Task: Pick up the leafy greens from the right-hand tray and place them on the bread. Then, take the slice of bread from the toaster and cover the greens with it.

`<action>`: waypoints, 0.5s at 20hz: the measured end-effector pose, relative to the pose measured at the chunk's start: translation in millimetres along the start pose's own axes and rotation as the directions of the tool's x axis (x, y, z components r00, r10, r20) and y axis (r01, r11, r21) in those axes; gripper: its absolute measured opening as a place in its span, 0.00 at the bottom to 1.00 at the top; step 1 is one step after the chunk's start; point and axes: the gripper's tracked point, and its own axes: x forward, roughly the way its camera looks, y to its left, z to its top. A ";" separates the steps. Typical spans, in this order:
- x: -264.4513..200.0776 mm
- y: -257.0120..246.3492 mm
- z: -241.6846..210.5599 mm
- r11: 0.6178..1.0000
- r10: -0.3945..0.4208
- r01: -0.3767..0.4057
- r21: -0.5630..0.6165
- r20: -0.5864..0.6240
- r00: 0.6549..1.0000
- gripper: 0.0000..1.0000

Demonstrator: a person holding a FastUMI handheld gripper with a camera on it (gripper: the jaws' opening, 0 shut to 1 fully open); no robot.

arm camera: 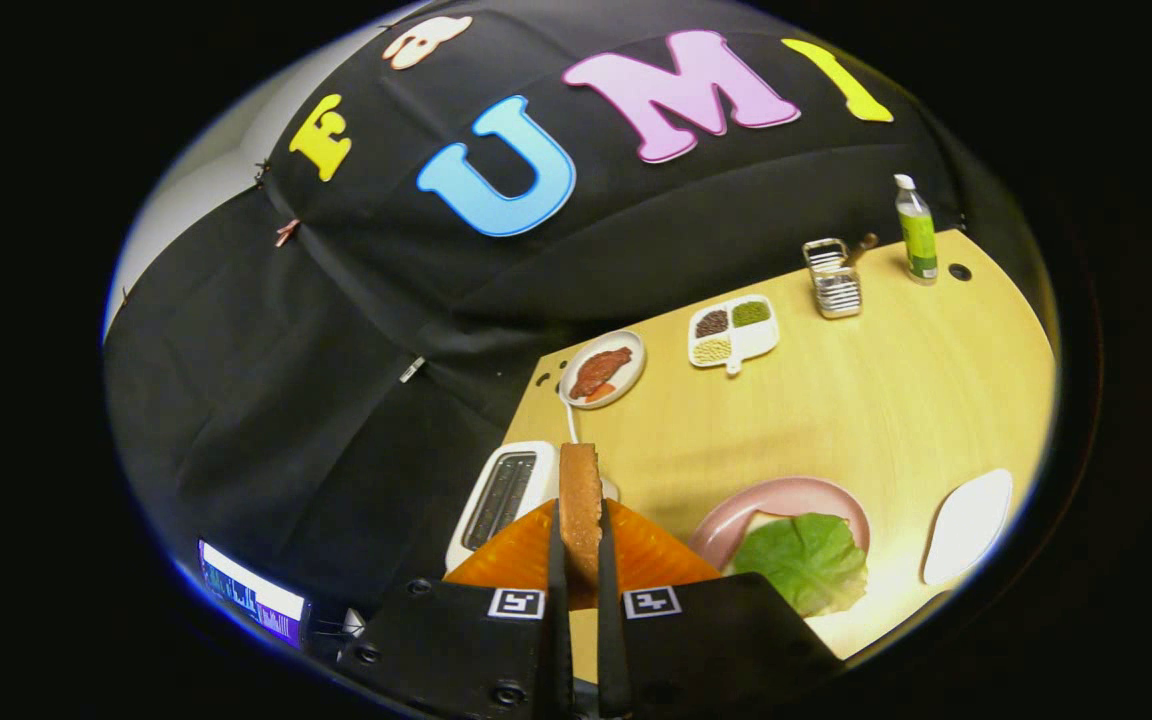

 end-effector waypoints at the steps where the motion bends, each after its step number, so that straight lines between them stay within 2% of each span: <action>1: 2.6 -11.6 -3.4 0.999 -0.011 0.011 0.033 0.007 1.000 0.14; 6: 19.8 -75.5 -23.0 0.988 -0.088 0.084 0.128 0.024 0.996 0.14; 10: 22.0 -100.7 -49.6 0.970 -0.092 0.083 0.226 0.031 0.995 0.14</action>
